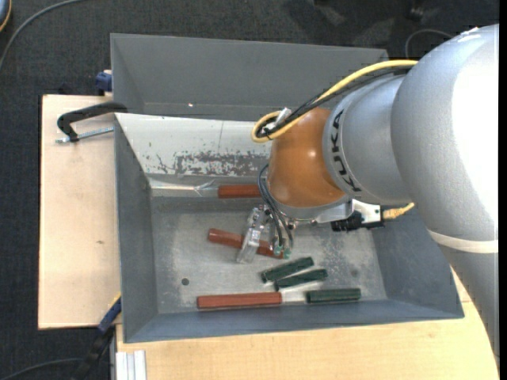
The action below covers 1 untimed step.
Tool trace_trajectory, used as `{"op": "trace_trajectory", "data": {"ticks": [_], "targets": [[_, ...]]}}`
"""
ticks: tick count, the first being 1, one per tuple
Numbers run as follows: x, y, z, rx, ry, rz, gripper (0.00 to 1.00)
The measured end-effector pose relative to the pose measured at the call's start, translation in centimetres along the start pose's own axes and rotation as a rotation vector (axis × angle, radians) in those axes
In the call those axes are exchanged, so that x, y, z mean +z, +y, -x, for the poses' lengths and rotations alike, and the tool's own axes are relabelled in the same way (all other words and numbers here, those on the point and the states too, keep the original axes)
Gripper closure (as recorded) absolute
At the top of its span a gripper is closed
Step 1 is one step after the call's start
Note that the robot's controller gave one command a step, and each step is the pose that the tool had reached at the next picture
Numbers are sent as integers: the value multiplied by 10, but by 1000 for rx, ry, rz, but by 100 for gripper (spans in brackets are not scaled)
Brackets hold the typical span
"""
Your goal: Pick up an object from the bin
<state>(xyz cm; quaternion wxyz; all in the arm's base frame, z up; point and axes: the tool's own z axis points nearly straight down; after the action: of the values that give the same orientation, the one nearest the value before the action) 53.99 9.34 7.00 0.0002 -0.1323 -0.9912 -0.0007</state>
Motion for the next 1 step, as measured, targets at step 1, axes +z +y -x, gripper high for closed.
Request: {"op": "trace_trajectory", "data": {"ticks": [1], "targets": [[-39,1,1,-1,-7,3,100]]}}
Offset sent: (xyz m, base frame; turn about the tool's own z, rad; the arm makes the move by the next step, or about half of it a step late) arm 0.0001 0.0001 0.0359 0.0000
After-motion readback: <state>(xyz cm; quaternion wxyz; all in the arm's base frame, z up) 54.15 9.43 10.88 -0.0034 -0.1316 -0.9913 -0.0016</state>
